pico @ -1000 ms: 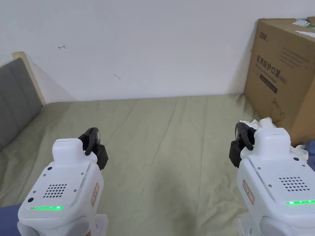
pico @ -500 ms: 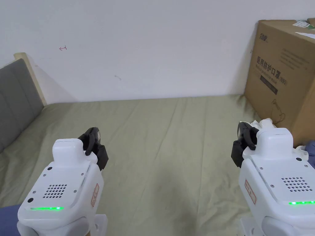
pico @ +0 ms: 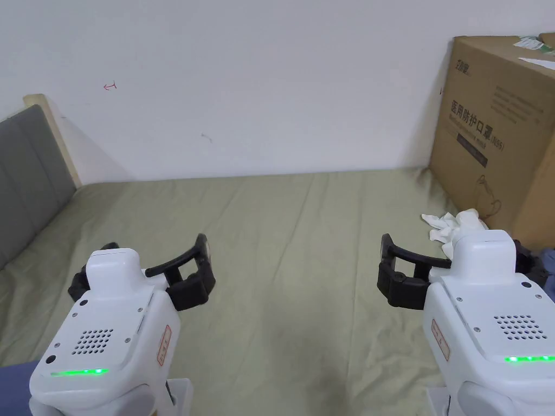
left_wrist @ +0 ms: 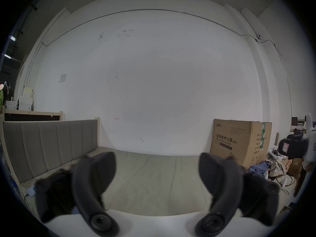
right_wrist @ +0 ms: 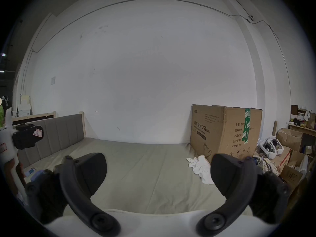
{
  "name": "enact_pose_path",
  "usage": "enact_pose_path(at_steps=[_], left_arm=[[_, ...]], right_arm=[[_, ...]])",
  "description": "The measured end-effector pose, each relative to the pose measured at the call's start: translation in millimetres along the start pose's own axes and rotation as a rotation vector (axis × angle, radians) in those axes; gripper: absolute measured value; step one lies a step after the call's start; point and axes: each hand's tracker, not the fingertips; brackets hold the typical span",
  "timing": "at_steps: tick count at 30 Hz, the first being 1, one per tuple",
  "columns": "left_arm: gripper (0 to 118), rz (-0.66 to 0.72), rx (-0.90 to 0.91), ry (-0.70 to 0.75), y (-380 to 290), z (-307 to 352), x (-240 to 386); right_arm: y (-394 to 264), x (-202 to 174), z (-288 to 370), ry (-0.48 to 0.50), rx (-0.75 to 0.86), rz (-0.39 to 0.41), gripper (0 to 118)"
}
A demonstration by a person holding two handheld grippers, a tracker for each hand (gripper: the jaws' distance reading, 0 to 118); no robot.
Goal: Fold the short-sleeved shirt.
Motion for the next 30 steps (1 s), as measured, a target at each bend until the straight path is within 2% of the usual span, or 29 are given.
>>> enact_pose_path(at_steps=[30], left_arm=[[118,-0.065,-0.01,0.012,2.4,4.3,4.6]], right_arm=[[5.8,3.9,4.8,0.001,0.002,-0.02,118]])
